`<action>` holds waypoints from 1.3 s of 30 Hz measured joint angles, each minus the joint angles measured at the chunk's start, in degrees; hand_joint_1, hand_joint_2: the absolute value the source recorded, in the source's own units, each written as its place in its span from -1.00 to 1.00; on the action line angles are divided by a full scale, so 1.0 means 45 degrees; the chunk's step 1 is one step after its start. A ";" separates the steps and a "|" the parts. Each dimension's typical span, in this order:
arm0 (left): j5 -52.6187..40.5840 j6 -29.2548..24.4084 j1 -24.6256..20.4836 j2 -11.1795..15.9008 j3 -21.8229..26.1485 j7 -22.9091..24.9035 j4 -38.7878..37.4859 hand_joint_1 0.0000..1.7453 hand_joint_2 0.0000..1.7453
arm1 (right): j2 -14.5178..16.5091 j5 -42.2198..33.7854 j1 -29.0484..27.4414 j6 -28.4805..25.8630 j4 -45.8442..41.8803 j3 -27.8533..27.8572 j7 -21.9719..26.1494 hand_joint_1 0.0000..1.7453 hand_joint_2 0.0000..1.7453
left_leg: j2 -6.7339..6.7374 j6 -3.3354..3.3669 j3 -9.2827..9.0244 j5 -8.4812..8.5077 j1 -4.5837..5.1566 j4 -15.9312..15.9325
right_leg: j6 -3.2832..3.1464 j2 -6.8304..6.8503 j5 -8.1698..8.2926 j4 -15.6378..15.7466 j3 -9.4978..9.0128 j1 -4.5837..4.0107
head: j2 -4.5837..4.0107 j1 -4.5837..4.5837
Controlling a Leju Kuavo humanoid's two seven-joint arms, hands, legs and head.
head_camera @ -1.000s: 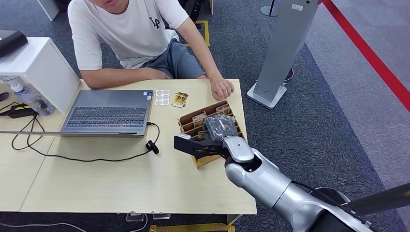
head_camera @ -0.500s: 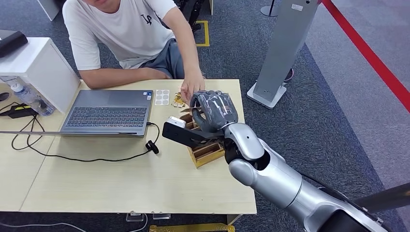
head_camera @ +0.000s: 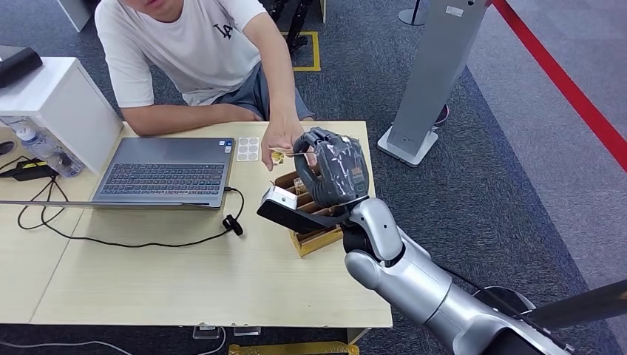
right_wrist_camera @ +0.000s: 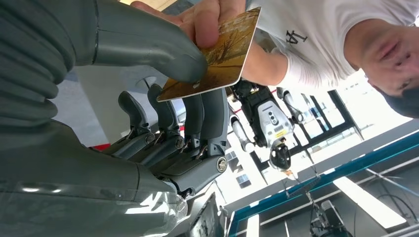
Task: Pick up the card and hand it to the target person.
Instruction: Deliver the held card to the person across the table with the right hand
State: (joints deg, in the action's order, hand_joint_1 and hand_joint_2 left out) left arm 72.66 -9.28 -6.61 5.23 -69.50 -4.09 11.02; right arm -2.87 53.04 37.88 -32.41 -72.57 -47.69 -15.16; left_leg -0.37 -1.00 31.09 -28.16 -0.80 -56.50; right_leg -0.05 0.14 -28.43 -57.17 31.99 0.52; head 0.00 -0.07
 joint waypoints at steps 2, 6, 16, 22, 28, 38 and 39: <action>-0.0003 -0.0027 -0.0001 -0.0023 -0.0006 -0.0013 0.0000 -1.00 -1.00 | 0.0126 0.0074 -0.0008 -0.0269 0.0460 0.0066 0.0145 0.00 1.00 | 0.0000 0.0000 0.0000 0.0000 0.0000 0.0000 | 0.0000 0.0000 0.0000 0.0000 0.0000 0.0000 | 0.0000 0.0000; -0.0072 -0.0053 -0.0005 -0.0053 -0.0097 -0.0100 0.0000 -1.00 -1.00 | 0.0371 0.0274 -0.0029 -0.0504 0.1357 0.0170 0.0237 -0.87 1.00 | 0.0000 0.0000 0.0001 0.0000 0.0000 0.0000 | 0.0000 0.0001 0.0000 0.0000 0.0001 0.0000 | 0.0000 0.0012; -0.0024 -0.0101 -0.0009 -0.0055 -0.0191 -0.0145 0.0000 -1.00 -1.00 | 0.0576 -0.2039 -0.0456 -0.0158 0.2251 0.0656 0.1318 -1.00 1.00 | 0.0000 0.0000 0.0000 0.0000 0.0000 0.0000 | 0.0000 0.0001 0.0000 0.0002 0.0003 0.0000 | 0.0000 0.0005; 0.0211 -0.0154 0.0002 -0.0050 -0.0186 -0.0028 0.0000 -1.00 -1.00 | 0.0520 -0.8199 -0.1150 0.1425 0.2227 0.1285 0.3598 -1.00 1.00 | 0.0000 0.0000 -0.0005 0.0000 0.0000 -0.0001 | 0.0000 0.0001 0.0000 0.0003 0.0004 0.0000 | 0.0000 0.0004; 0.0325 -0.0215 0.0028 -0.0017 -0.0186 0.0039 0.0000 -1.00 -1.00 | -0.0067 -1.1172 -0.2130 0.2047 0.1437 0.1934 0.4010 -1.00 1.00 | -0.0001 0.0002 -0.0005 -0.0003 0.0001 -0.0001 | 0.0000 0.0001 0.0000 0.0009 0.0004 0.0001 | 0.0000 0.0013; 0.0373 -0.0330 0.0065 0.0076 -0.0186 0.0062 0.0000 -1.00 -1.00 | -0.1458 -1.2944 -0.3826 0.2789 -0.0823 0.2870 0.3519 -1.00 1.00 | 0.0000 0.0004 -0.0009 -0.0005 0.0001 -0.0001 | 0.0001 0.0000 0.0000 0.0014 0.0001 0.0001 | 0.0000 0.0001; 0.0373 -0.0339 0.0066 0.0076 -0.0186 0.0066 0.0000 -1.00 -1.00 | -0.1570 -1.3163 -0.3986 0.2994 -0.1035 0.2956 0.3388 -1.00 1.00 | 0.0000 0.0004 -0.0010 -0.0005 0.0001 -0.0001 | 0.0001 0.0000 0.0000 0.0014 0.0000 0.0001 | 0.0000 0.0001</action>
State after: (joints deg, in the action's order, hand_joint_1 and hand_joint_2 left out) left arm 74.34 -10.81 -6.31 5.57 -70.34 -3.79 11.02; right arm -9.93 -6.19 19.94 -18.93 -77.23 -34.39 0.09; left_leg -0.37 -0.98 31.04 -28.18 -0.79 -56.50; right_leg -0.04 0.15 -28.43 -57.11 32.00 0.52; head 0.00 -0.06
